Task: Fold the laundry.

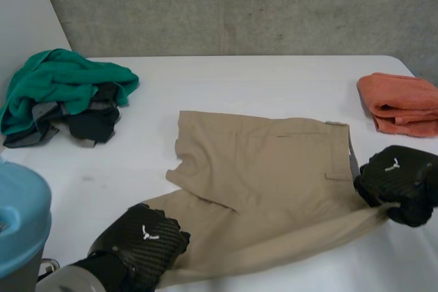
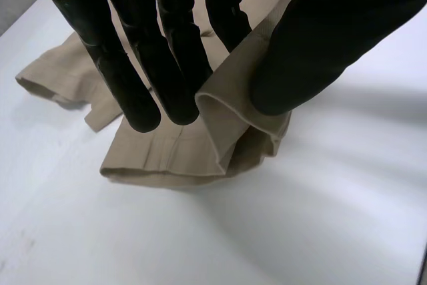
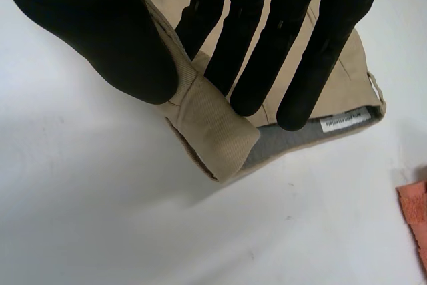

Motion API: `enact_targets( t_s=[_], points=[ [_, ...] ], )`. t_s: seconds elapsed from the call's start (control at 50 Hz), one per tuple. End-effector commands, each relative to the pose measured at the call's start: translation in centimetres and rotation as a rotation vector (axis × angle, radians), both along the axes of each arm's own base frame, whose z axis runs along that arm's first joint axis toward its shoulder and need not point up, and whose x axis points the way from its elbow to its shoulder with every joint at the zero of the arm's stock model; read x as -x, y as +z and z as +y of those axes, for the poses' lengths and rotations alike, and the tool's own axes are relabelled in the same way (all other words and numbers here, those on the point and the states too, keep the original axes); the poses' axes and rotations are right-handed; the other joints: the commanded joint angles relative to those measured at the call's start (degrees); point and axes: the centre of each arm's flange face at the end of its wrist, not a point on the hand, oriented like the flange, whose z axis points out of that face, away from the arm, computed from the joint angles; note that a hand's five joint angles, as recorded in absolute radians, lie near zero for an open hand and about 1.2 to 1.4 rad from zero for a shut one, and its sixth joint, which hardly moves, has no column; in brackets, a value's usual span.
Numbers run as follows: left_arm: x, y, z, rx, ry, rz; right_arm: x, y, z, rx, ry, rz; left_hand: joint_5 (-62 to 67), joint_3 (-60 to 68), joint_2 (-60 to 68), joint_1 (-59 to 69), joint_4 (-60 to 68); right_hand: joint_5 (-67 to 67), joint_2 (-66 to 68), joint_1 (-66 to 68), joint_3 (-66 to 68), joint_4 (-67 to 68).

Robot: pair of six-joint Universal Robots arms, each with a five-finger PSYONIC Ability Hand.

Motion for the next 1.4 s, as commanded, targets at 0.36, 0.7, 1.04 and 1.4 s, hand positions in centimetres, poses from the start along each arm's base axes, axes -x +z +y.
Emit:
enact_targets(
  t_s=[0.36,0.7,1.04,1.4],
  points=[
    [7.8,-0.9,-21.6,0.674,0.142,0.178,-6.0,-2.7,-11.6,0.455,-0.213,-0.205,11.9,12.0,11.5,14.2,11.3,12.8,12.6,16.8,11.5,11.4],
    [11.6,-7.3,-31.8,0.830,0.142,0.277,-10.7,-11.4,-21.5,0.731,-0.204,-0.282,-55.4,-55.3,-55.8,-53.1,-56.0,-57.2,-57.4,-53.2,-58.5,-58.6],
    [9.8,-2.2,-26.3,0.812,0.153,0.361,-6.7,-5.2,-13.2,0.245,-0.317,-0.367,-58.1,-58.0,-58.5,-55.8,-58.7,-54.3,-54.4,-50.3,-55.6,-55.7],
    [9.7,-3.1,-22.0,0.681,0.133,0.424,-3.5,-10.5,-15.1,0.292,-0.451,-0.294,-58.1,-58.0,-58.5,-55.8,-58.7,12.8,12.6,16.8,11.5,11.4]
  ],
)
